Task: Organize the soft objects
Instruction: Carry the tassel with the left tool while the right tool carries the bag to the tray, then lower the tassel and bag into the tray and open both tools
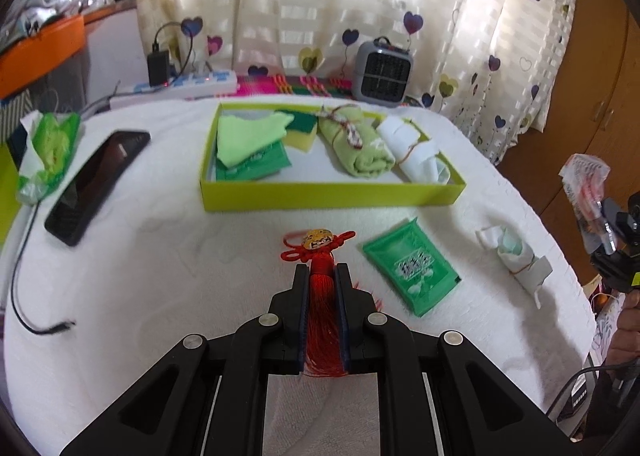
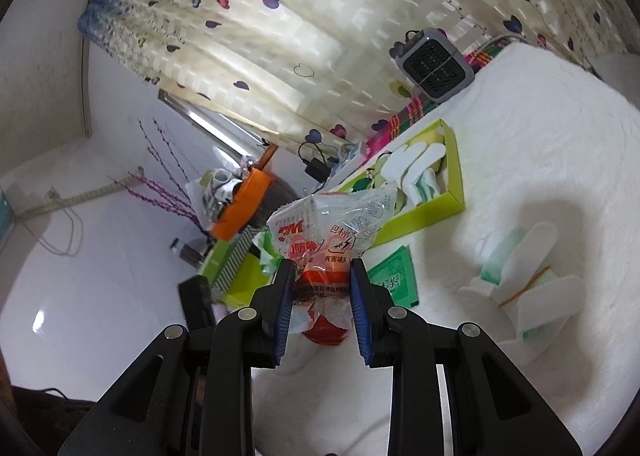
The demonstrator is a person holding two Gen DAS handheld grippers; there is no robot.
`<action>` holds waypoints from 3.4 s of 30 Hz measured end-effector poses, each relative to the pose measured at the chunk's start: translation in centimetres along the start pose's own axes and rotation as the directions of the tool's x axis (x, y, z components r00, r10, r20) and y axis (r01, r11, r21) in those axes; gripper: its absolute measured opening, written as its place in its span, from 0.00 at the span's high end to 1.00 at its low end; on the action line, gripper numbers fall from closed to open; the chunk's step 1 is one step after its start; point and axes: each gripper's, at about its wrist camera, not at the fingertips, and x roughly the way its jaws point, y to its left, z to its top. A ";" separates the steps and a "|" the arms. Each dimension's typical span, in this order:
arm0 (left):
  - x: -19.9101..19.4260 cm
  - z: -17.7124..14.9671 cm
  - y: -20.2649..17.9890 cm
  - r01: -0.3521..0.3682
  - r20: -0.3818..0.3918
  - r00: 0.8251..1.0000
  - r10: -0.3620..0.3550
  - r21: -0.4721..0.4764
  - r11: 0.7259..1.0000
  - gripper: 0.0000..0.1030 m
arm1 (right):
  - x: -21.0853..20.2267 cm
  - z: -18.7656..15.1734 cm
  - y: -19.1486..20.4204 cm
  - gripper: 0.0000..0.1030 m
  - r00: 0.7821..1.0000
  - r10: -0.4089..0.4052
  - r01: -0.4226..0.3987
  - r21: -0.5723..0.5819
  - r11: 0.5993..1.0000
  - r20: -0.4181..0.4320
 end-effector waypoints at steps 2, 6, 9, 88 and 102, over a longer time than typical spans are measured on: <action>-0.5 0.4 -0.1 -0.001 0.015 1.000 0.000 0.008 1.000 0.89 | 0.2 0.1 0.3 0.73 1.000 -0.011 0.011 -0.017 1.000 -0.004; -1.6 1.5 -0.4 -0.008 0.051 0.999 0.006 0.029 1.000 0.89 | 0.8 0.5 1.1 0.73 0.998 -0.062 0.061 -0.071 0.996 -0.013; -2.1 2.3 -0.5 -0.013 0.069 0.998 0.010 0.039 0.999 0.89 | 1.1 0.7 1.3 0.73 0.997 -0.080 0.078 -0.089 0.993 -0.014; 14.2 12.5 0.4 -0.026 -0.019 0.999 0.028 0.085 0.996 0.85 | 21.3 8.4 -1.1 0.71 0.789 -0.610 0.488 -0.526 0.697 -0.076; 14.0 12.1 0.1 -0.043 -0.024 0.999 0.046 0.098 0.994 0.66 | 21.0 8.1 -1.2 0.49 0.794 -0.604 0.497 -0.493 0.714 -0.074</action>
